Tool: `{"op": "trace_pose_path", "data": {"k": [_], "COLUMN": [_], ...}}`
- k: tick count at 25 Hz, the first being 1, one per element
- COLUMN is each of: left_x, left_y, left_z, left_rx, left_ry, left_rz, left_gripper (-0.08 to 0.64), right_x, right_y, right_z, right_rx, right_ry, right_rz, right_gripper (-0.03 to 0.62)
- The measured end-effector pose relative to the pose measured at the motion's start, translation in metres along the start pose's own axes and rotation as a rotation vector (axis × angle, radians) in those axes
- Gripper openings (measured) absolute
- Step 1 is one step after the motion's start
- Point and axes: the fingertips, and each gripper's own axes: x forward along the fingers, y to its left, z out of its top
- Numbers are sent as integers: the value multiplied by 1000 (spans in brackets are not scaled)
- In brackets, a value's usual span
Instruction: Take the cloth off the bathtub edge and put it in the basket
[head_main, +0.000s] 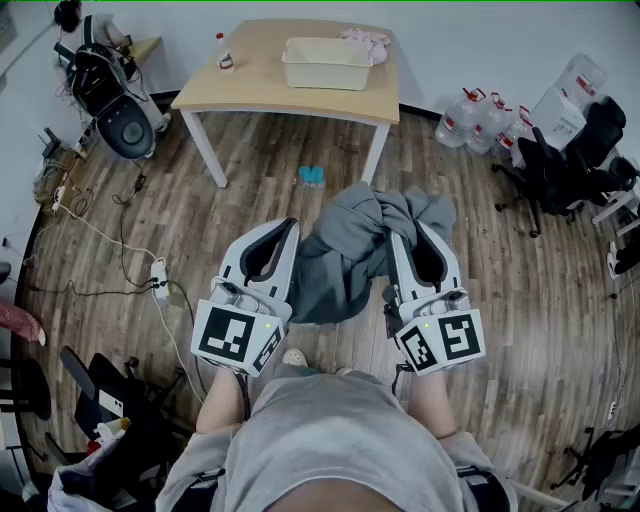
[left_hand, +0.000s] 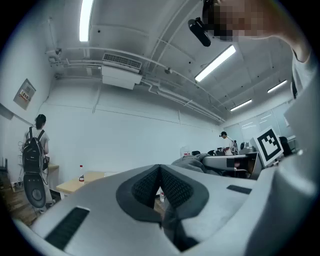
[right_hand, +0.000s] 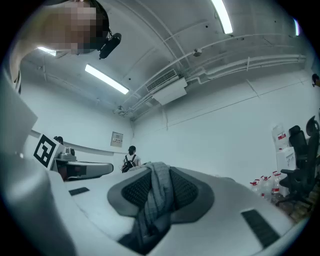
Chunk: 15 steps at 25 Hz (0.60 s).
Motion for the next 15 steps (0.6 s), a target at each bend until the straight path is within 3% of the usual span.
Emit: {"op": "trace_pose_path", "data": {"k": [15], "left_x": [-2], "left_y": [5], "left_z": [2], "left_rx": [7], "left_ry": [-7], "left_rz": [-21], "left_gripper": [14], "right_x": [1], "right_y": [6], "right_z": [3], "right_rx": [-11], "right_ry": [-12], "right_rz": [-27], "right_gripper": [109]}}
